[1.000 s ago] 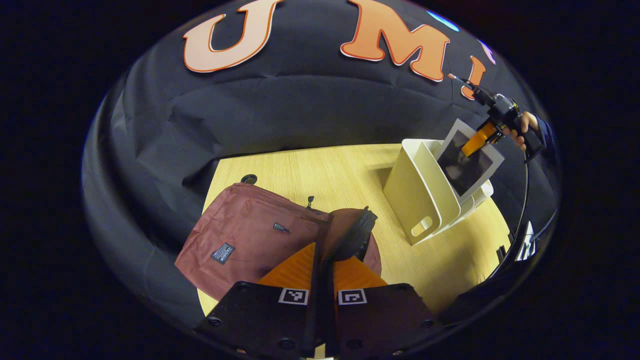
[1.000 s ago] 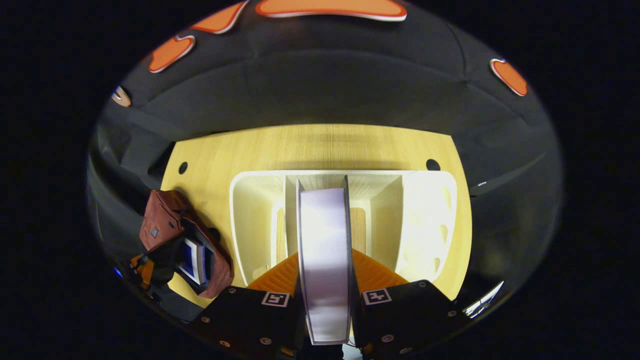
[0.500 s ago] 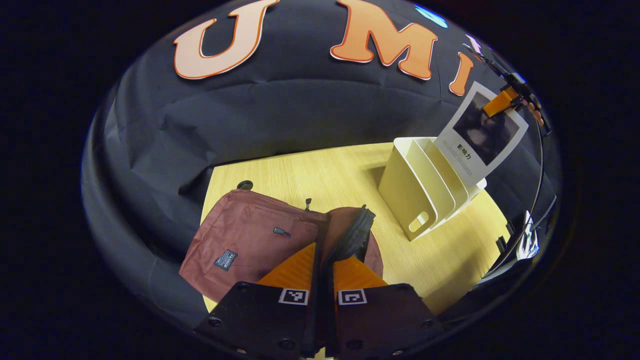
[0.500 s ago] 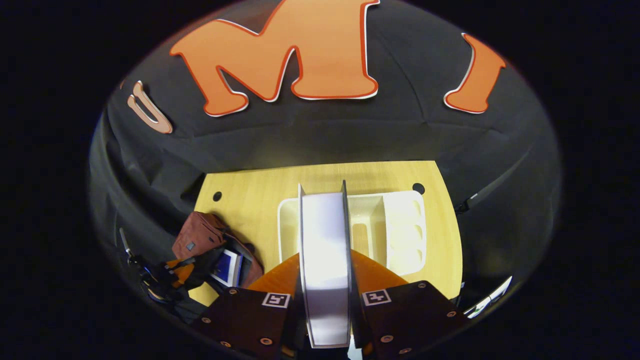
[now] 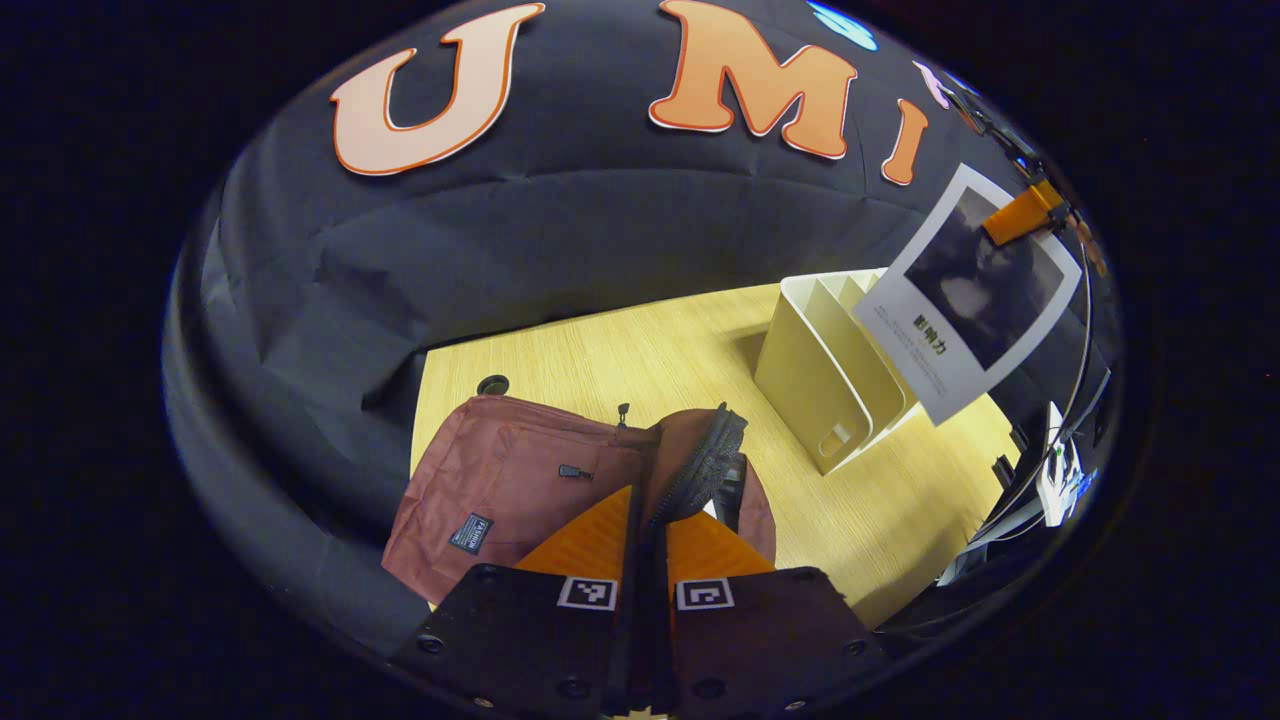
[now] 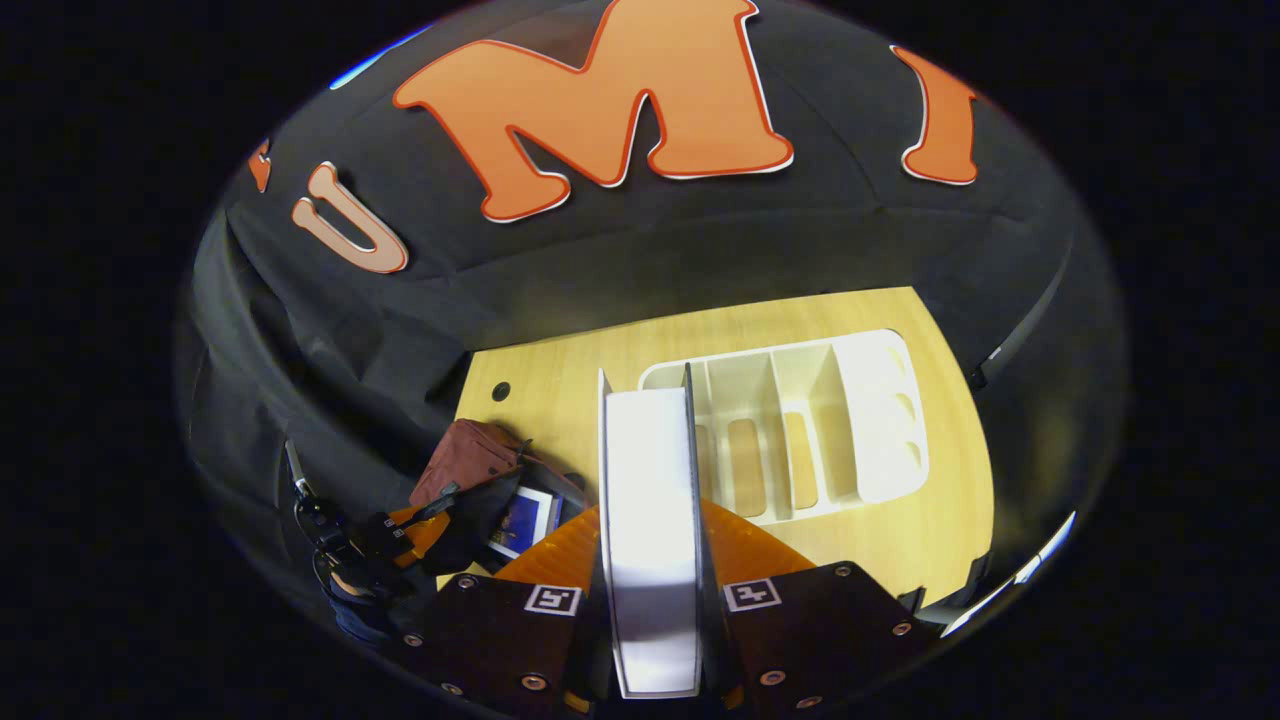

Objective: Open the schoolbag, grab two books from the bookshelf and put them into the schoolbag.

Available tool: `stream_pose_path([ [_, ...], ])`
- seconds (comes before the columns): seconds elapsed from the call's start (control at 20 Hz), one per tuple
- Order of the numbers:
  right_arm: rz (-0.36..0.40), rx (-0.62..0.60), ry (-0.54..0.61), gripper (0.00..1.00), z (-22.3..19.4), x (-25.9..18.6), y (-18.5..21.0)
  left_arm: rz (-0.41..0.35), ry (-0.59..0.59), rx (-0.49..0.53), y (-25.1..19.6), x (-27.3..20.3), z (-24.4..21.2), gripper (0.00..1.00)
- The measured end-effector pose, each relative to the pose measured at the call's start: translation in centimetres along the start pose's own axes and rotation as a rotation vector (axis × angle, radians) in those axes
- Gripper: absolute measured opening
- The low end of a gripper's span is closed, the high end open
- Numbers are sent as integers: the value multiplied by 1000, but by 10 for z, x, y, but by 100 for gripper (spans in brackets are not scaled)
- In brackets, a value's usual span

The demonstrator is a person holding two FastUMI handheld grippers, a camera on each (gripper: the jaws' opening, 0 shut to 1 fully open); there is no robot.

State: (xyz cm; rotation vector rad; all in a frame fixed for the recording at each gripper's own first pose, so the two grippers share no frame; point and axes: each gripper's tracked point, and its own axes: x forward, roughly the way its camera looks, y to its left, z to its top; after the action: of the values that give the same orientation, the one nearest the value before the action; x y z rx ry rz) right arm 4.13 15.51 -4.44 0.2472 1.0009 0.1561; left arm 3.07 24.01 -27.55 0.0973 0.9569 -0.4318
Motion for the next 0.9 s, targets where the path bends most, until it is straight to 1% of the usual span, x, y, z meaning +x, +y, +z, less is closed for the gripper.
stream_pose_path([
  [0.25, 121, 96, 45, 37, -40, 32, 41, 3, -9, 22, 7, -10, 17, 8],
  [0.5, 246, 193, 82, 37, -78, 72, 86, -14, -20, 39, 4, -16, 37, 8],
  [0.55, 263, 209, 88, 37, -84, 80, 94, -15, -25, 47, 4, -18, 41, 7],
  [0.6, 282, 221, 86, 37, -88, 89, 102, -15, -27, 54, 4, -18, 44, 2],
  [0.65, 299, 233, 89, 36, -93, 99, 108, -17, -28, 61, 3, -18, 45, 7],
  [0.9, 359, 260, 83, 37, -113, 136, 131, -23, -34, 65, 3, -23, 50, 7],
])
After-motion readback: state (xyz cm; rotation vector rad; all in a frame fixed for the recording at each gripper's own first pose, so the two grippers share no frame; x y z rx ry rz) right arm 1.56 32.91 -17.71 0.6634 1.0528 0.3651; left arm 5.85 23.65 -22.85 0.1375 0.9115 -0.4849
